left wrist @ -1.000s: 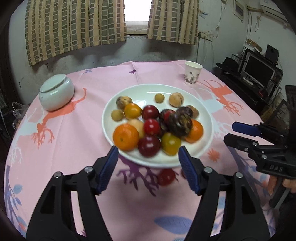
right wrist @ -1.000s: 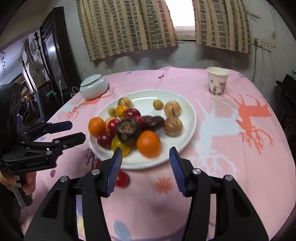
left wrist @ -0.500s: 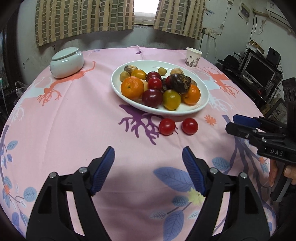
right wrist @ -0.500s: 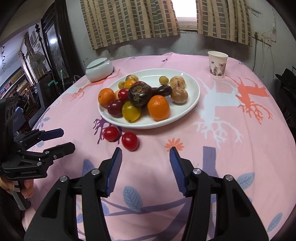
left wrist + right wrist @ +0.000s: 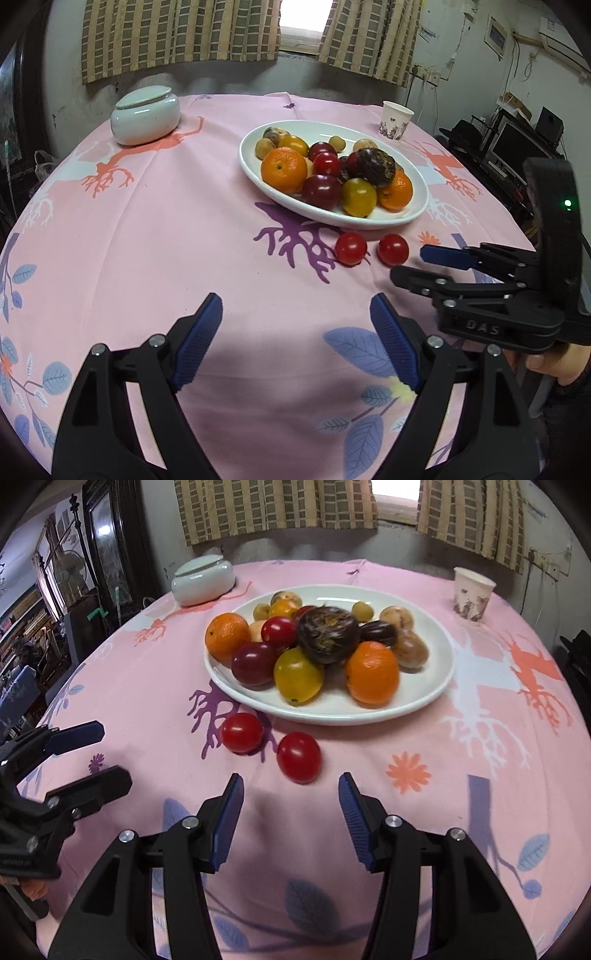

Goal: Organize fruits
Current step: 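Grasp a red cherry tomato with the left tool while the right tool grasps another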

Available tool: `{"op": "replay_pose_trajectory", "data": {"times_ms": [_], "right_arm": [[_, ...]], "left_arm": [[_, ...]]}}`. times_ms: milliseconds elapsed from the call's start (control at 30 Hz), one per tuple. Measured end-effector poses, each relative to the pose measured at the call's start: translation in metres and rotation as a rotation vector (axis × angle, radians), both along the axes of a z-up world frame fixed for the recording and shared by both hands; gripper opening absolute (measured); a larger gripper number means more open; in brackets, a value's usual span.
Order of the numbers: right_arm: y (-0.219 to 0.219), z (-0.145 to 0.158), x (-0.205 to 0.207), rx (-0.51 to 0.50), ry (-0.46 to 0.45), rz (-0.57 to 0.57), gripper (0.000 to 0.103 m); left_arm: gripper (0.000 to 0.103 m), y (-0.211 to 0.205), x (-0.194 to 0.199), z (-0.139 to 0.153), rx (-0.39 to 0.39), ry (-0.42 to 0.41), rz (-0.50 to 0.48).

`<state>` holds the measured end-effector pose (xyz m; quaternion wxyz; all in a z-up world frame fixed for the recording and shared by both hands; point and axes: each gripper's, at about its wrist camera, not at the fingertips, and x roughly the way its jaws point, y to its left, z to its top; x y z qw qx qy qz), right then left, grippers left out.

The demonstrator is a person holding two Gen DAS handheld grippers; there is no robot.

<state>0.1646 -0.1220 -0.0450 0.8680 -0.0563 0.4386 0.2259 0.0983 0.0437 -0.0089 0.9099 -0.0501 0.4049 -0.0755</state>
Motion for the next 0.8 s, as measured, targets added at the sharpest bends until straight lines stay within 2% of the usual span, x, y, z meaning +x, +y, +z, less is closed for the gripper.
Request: {"op": "replay_pose_trajectory", "data": {"times_ms": [167,233,267,533,667,800], "right_arm": [[0.014,-0.005,0.009,-0.039,-0.032,-0.007,0.051],[0.016,-0.007,0.012,-0.066,-0.039,-0.011,0.032],[0.014,-0.009,0.012,-0.063,-0.038,-0.015,0.030],[-0.021,0.000,-0.009,0.017,-0.021,-0.021,0.030],[-0.047,0.006,-0.023,0.057,-0.028,-0.038,0.030],[-0.066,0.008,-0.026,0.115,-0.027,-0.063,0.030]], "left_arm": [[0.085,0.005,0.001,-0.001,-0.006,0.005,0.019],[0.086,0.006,0.002,-0.001,-0.003,0.006,0.025],[0.086,0.006,0.002,-0.002,-0.003,0.010,0.026],[0.086,0.000,0.005,-0.012,0.024,0.032,0.012],[0.086,-0.011,0.006,-0.011,0.068,0.032,-0.005],[0.086,-0.020,0.013,-0.008,0.063,0.059,-0.010]]}}
